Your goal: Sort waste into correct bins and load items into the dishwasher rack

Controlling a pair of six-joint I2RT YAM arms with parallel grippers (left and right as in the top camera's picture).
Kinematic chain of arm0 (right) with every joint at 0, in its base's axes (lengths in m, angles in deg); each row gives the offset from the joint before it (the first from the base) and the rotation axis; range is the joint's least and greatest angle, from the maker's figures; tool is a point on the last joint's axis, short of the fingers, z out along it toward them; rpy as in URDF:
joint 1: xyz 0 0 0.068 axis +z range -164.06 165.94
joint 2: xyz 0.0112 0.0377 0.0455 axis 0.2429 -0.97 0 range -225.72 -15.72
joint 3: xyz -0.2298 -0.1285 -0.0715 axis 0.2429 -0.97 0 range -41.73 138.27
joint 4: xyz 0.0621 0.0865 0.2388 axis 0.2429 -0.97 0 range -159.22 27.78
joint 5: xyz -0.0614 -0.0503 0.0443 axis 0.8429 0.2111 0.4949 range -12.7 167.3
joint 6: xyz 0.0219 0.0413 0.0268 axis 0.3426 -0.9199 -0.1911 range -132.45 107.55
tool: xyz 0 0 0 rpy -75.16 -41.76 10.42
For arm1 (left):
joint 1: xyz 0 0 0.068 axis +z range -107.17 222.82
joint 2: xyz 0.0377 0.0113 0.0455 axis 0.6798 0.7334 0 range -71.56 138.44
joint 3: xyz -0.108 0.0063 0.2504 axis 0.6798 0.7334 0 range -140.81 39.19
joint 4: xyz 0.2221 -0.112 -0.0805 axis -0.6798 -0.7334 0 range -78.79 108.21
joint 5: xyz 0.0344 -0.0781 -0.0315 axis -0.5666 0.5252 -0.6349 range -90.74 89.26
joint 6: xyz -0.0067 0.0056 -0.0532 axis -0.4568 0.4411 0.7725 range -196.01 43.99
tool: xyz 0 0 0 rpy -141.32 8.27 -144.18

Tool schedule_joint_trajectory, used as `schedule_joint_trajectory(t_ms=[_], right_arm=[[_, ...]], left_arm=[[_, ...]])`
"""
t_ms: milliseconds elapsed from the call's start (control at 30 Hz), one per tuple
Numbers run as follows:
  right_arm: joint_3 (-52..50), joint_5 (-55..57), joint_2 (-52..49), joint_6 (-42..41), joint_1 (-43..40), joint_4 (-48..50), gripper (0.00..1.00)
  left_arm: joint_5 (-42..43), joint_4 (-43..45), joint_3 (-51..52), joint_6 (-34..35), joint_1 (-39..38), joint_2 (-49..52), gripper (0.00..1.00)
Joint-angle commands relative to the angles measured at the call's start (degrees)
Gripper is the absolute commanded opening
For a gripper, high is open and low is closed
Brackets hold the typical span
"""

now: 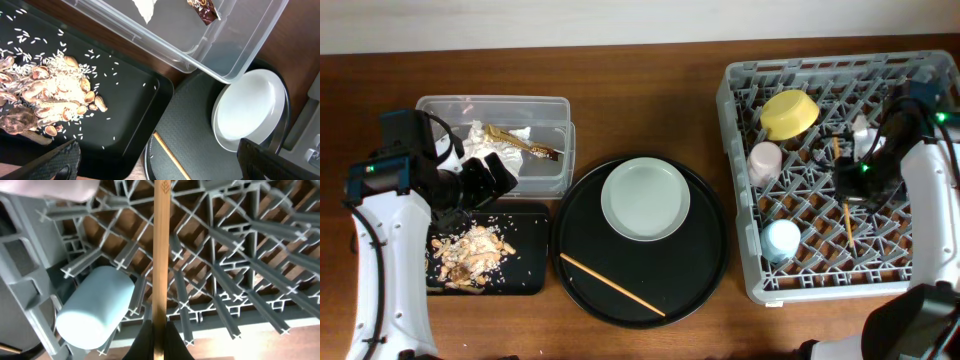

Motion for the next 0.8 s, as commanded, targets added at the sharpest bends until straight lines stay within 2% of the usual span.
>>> schedule_joint_trajectory(t_ms=[0, 67, 333, 400, 500, 567, 633, 667, 700, 767], right_arm=[[-1.4, -0.79, -0.26, 1.81, 0.09, 1.6, 0.04], [-1.4, -5.2, -0.28, 4.74, 0.11, 2.51, 0.04], [-1.88, -5.22, -8.66, 5.31, 0.09, 4.59, 0.04], [-1.88, -5.29, -9.29, 5.29, 0.09, 6.27, 0.17], [-1.88, -5.25, -9.35, 5.31, 0.09, 11.96, 0.19], [-1.88, -5.25, -9.35, 5.29, 0.09, 12.85, 0.29], [-1.81, -6.29, -9.33, 3.65, 0.11, 11.17, 0.32], [-1.38, -11.61, -9.33, 0.85, 0.11, 9.6, 0.34], [-0.98, -21.57, -9.33, 0.15, 0.2, 7.45, 0.41], [-1.01, -36.52, -9.33, 1.9, 1.99, 3.02, 0.43]], left_arm=[[0.46, -0.09, -0.7, -0.04, 0.15, -0.35, 0.99], [0.46, -0.09, -0.7, -0.04, 0.15, -0.35, 0.99], [0.46, -0.09, -0.7, -0.04, 0.15, -0.35, 0.99], [0.46, -0.09, -0.7, -0.04, 0.15, -0.35, 0.99], [0.46, -0.09, -0.7, -0.04, 0.15, -0.35, 0.99], [0.46, -0.09, -0.7, -0.04, 0.15, -0.35, 0.99], [0.46, -0.09, -0.7, -0.04, 0.15, -0.35, 0.99], [0.46, -0.09, -0.7, -0.04, 0.15, -0.35, 0.99], [0.46, -0.09, -0.7, -0.04, 0.15, -0.35, 0.99], [0.46, -0.09, -0.7, -0.04, 0.15, -0.35, 0.99]])
